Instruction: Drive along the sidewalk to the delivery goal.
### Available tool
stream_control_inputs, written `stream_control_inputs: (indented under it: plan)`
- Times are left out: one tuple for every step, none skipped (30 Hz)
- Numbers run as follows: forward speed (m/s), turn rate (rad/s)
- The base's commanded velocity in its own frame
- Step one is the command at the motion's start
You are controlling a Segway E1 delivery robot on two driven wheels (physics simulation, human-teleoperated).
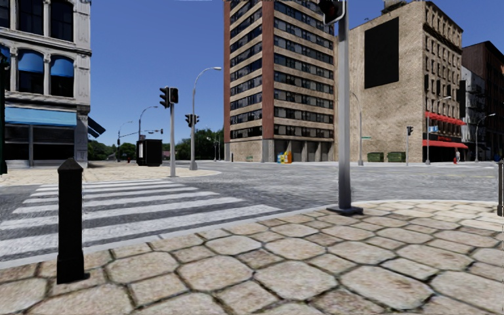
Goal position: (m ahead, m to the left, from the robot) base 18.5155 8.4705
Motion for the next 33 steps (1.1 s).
stream_control_inputs:
  plan:
    - [2.0, 0.48]
    - [2.0, 0.48]
    - [2.0, 0.48]
    - [2.0, 0.48]
    - [2.0, 0.42]
    - [2.0, 0.38]
    - [2.0, 0.38]
    - [2.0, 0.38]
    - [2.0, 0.38]
    - [2.0, 0.38]
    - [2.0, 0.38]
    - [2.0, 0.38]
    - [2.0, 0.38]
    - [2.0, 0.38]
    - [2.0, 0.38]
    - [2.0, 0.39]
    - [2.0, 0.39]
    - [2.0, 0.39]
    - [2.0, 0.39]
    - [2.0, 0.4]
    - [2.0, 0.41]
    - [2.0, 0.41]
    - [2.0, 0.41]
    - [2.0, 0.41]
    - [2.0, 0.42]
    - [2.0, 0.42]
    - [2.0, 0.43]
    - [2.0, 0.43]
    - [2.0, 0.44]
    - [2.0, 0.44]
    - [2.0, 0.45]
    - [2.0, 0.45]
    - [2.0, 0.45]
